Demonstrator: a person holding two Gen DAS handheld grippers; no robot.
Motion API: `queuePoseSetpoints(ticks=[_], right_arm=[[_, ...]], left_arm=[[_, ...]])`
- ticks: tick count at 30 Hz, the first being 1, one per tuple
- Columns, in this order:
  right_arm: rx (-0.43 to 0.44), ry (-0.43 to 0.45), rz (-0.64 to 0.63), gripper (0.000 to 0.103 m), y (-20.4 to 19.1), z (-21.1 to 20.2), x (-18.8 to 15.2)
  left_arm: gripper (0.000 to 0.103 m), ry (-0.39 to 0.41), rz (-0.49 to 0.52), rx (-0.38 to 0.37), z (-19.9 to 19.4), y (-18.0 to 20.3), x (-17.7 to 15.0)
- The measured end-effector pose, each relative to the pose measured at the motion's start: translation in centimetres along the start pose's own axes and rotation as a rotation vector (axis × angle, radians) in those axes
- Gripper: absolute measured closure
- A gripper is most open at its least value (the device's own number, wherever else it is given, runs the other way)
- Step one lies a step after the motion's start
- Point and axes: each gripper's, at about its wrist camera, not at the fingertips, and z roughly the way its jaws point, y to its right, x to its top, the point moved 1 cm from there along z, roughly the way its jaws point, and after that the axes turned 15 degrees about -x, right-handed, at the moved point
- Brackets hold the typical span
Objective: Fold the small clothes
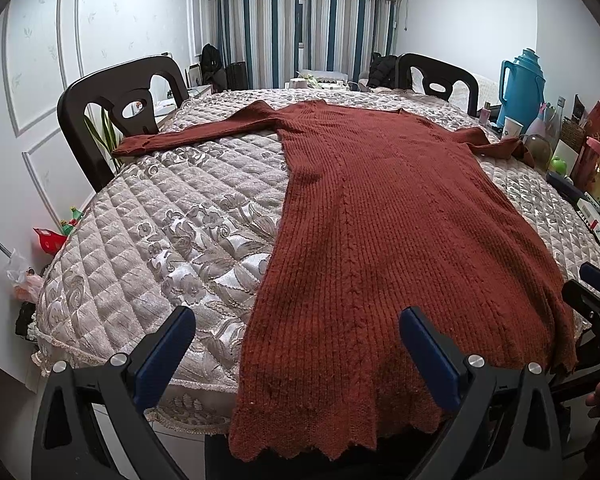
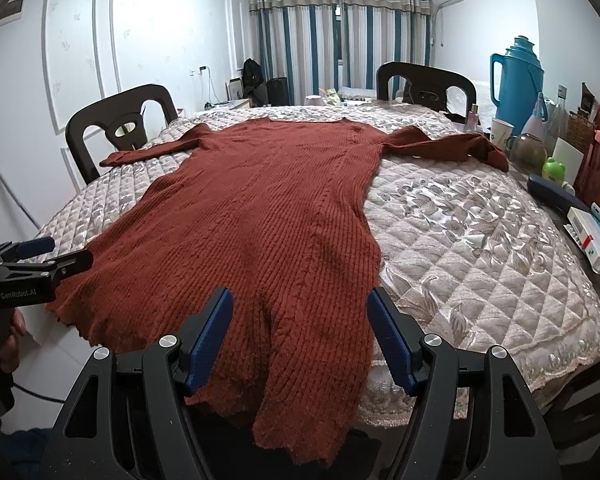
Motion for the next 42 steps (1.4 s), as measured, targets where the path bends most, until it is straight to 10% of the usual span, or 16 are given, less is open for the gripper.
queuePoseSetpoints(ticks=[42], right_arm=[[0.014, -0.015, -0.020, 0.033, -0.20, -0.11, -0.31]], left_arm=[[0.000, -0.010, -0.018, 0.011, -0.11, -0.52, -0.50]])
